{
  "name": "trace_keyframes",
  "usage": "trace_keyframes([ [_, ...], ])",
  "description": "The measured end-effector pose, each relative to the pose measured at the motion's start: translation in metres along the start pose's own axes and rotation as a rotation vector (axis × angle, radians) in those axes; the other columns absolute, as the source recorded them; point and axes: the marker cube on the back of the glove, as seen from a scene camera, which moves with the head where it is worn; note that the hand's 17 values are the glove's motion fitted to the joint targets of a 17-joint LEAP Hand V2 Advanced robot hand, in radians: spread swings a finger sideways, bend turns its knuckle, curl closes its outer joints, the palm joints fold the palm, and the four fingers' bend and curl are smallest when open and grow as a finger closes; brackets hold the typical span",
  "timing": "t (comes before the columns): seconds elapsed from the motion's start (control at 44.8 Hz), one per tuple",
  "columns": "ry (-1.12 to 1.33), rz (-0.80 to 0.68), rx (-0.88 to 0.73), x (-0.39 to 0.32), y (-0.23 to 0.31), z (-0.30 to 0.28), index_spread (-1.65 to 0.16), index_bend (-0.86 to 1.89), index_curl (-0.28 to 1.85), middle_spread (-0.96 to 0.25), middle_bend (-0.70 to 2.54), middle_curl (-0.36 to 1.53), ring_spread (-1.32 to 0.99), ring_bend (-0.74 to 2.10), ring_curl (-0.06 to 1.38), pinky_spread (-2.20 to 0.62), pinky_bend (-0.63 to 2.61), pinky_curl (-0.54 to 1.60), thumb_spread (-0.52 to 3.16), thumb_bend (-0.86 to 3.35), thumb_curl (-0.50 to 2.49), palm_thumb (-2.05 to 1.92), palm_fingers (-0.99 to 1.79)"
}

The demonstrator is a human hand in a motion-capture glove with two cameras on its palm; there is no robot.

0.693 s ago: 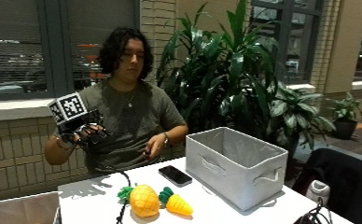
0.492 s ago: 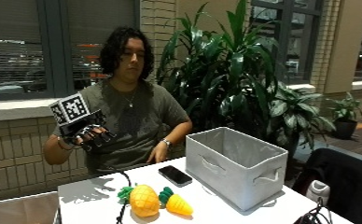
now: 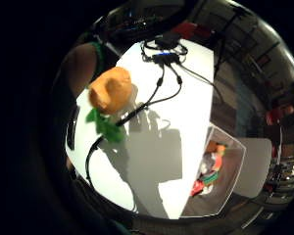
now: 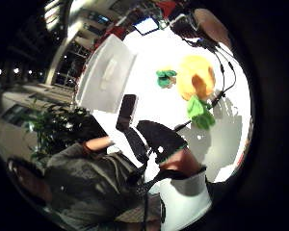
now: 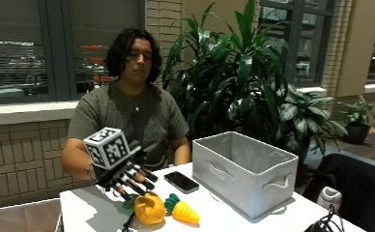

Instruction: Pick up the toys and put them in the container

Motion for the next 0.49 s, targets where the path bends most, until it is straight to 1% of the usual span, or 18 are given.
trace_keyframes([
  [0.089, 0.042, -0.015, -0.074, 0.009, -0.041, 0.047, -0.4, 0.25, 0.28, -0.2, 0.22, 0.18, -0.34, 0.47, 0.19, -0.12, 0.64, 0.29, 1.18, 0.0, 0.19, 0.03, 0.27],
  [0.156, 0.051, -0.018, -0.103, 0.016, -0.053, 0.075, -0.39, 0.27, 0.29, -0.2, 0.19, 0.18, -0.34, 0.39, 0.17, -0.11, 0.66, 0.3, 1.2, 0.01, 0.2, 0.07, 0.19],
  [0.179, 0.028, -0.02, -0.088, 0.017, -0.055, 0.08, -0.39, 0.26, 0.3, -0.2, 0.18, 0.19, -0.33, 0.36, 0.17, -0.11, 0.67, 0.31, 1.21, 0.01, 0.21, 0.07, 0.15],
  [0.223, -0.053, -0.02, -0.002, 0.019, -0.058, 0.083, -0.38, 0.23, 0.3, -0.19, 0.19, 0.2, -0.33, 0.36, 0.17, -0.11, 0.71, 0.32, 1.25, 0.04, 0.22, 0.12, 0.14],
  [0.268, -0.122, -0.014, 0.116, 0.02, -0.059, 0.078, -0.38, 0.17, 0.27, -0.22, 0.28, 0.22, -0.35, 0.51, 0.19, -0.15, 0.71, 0.3, 1.31, 0.1, 0.25, 0.23, 0.46],
  [0.313, -0.151, -0.009, 0.219, 0.019, -0.059, 0.067, -0.37, 0.07, 0.22, -0.25, 0.36, 0.24, -0.39, 0.69, 0.21, -0.23, 0.79, 0.29, 1.32, 0.17, 0.3, 0.36, 0.82],
  [0.358, -0.189, -0.018, 0.3, 0.011, -0.058, 0.05, -0.37, 0.08, 0.2, -0.28, 0.4, 0.26, -0.42, 0.79, 0.24, -0.3, 0.87, 0.3, 1.25, 0.21, 0.35, 0.47, 1.01],
  [0.425, -0.315, -0.069, 0.368, -0.025, -0.058, 0.014, -0.38, 0.12, 0.2, -0.31, 0.44, 0.28, -0.44, 0.88, 0.31, -0.34, 0.92, 0.35, 1.18, 0.23, 0.4, 0.54, 1.07],
  [0.492, -0.409, -0.167, 0.385, -0.083, -0.069, -0.026, -0.38, 0.16, 0.22, -0.34, 0.5, 0.32, -0.45, 0.94, 0.36, -0.37, 0.93, 0.38, 1.12, 0.22, 0.44, 0.56, 1.09],
])
